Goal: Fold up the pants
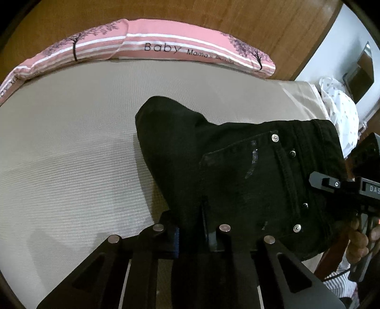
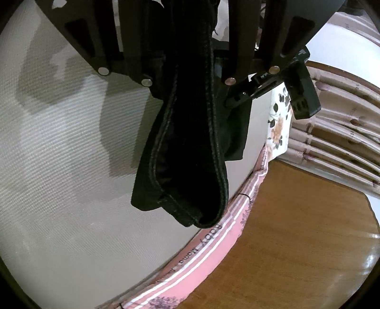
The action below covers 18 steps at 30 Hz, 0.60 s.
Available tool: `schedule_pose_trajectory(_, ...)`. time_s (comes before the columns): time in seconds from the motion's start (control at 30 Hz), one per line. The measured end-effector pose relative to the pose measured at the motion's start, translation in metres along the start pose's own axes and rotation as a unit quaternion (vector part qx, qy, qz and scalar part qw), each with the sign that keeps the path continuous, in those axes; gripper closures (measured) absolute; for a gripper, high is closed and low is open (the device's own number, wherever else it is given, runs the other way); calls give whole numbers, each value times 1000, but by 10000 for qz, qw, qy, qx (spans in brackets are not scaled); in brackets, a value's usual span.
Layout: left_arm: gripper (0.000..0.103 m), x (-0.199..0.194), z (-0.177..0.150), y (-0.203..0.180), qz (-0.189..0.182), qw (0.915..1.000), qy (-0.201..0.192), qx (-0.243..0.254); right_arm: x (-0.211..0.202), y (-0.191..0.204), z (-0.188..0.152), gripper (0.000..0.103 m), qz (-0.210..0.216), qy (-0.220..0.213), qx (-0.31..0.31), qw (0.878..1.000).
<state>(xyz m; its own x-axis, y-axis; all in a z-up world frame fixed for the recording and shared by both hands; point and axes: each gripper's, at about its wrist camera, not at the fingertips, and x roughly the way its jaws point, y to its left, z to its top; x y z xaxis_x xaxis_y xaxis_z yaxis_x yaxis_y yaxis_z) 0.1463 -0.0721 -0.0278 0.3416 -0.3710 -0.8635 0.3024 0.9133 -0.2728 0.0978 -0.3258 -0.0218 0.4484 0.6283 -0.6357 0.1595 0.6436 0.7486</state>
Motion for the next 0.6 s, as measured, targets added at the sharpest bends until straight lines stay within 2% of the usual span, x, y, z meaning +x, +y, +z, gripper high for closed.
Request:
schedule_pose_trajectory(0.33,89,-36,-8,44,438,9987,-164,-204,43,45,-5,80,198,297,-189,9992)
schedule_pose_trajectory(0.6,89,-60,-2,84,739,9957,-380,-409,84,78,6,80,383,532,-397,9971)
